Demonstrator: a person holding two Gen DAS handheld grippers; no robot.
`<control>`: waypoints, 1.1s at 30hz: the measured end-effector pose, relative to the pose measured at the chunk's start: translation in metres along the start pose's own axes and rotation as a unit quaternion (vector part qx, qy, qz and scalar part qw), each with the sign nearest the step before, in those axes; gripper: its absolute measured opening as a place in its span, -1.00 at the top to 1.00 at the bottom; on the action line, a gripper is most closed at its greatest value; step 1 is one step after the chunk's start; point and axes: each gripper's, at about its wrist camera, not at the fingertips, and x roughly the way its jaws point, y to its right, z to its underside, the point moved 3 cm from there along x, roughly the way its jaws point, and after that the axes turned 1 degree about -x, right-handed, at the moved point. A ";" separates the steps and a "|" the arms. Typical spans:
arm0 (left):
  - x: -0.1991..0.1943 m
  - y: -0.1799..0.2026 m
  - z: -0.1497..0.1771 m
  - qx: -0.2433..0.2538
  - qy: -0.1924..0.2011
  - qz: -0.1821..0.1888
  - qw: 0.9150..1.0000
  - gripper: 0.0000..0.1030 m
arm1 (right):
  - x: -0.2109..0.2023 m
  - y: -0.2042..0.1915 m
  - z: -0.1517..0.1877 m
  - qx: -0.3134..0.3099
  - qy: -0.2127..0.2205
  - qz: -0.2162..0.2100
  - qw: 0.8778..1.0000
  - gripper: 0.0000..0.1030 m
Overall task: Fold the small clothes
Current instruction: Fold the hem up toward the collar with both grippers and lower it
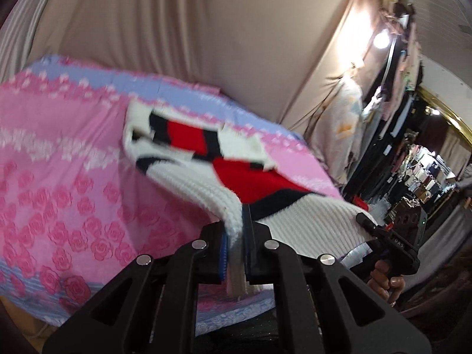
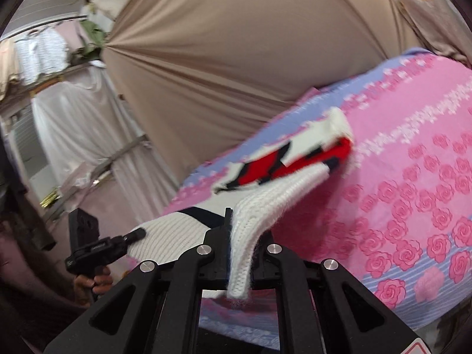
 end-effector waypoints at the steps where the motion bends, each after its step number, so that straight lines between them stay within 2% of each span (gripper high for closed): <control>1: -0.012 0.004 -0.006 0.002 0.018 0.008 1.000 0.87 | -0.010 -0.006 -0.003 -0.007 0.006 -0.009 1.000 0.85; 3: -0.031 0.007 -0.020 0.000 0.050 0.015 0.999 0.87 | -0.030 -0.020 -0.010 -0.025 0.025 -0.027 0.999 0.85; 7: -0.058 0.003 -0.055 -0.011 0.106 0.028 0.994 0.87 | -0.061 -0.034 -0.040 -0.029 0.092 -0.062 0.993 0.85; 9: -0.047 0.000 -0.077 -0.004 0.110 0.031 0.993 0.86 | -0.065 -0.028 -0.066 -0.019 0.126 -0.085 0.988 0.85; 11: -0.022 -0.004 -0.096 0.008 0.096 0.025 0.995 0.86 | -0.051 -0.018 -0.090 -0.006 0.139 -0.091 0.986 0.85; 13: 0.028 -0.018 -0.117 0.023 0.068 0.001 0.997 0.86 | -0.015 0.007 -0.118 0.013 0.140 -0.067 0.988 0.85; 14: 0.052 -0.026 -0.123 0.027 0.052 -0.014 0.998 0.85 | 0.013 0.028 -0.131 0.026 0.129 -0.041 0.990 0.85; 17: 0.139 -0.066 -0.135 0.033 0.005 -0.086 0.996 0.85 | 0.096 0.095 -0.147 0.083 0.067 0.051 0.993 0.83; 19: 0.192 -0.093 -0.132 0.013 -0.029 -0.121 0.992 0.83 | 0.143 0.137 -0.142 0.114 0.020 0.105 0.988 0.77; 21: 0.230 -0.118 -0.120 -0.012 -0.063 -0.131 0.989 0.77 | 0.179 0.173 -0.128 0.146 -0.023 0.162 0.976 0.73; 23: 0.249 -0.138 -0.109 -0.020 -0.079 -0.165 0.983 0.74 | 0.190 0.191 -0.115 0.169 -0.033 0.175 0.969 0.71; 25: 0.246 -0.149 -0.102 -0.036 -0.071 -0.167 0.983 0.38 | 0.182 0.193 -0.112 0.159 -0.020 0.171 0.972 0.51; 27: 0.231 -0.148 -0.098 -0.045 -0.051 -0.155 0.986 -0.12 | 0.164 0.185 -0.113 0.125 -0.005 0.195 0.973 0.21; 30: 0.212 -0.135 -0.093 -0.020 -0.037 -0.136 0.990 -0.48 | 0.139 0.173 -0.111 0.084 0.004 0.215 0.973 0.05; 33: 0.213 -0.118 -0.087 0.022 -0.060 -0.119 0.991 -0.58 | 0.135 0.161 -0.106 0.054 -0.014 0.223 0.973 -0.04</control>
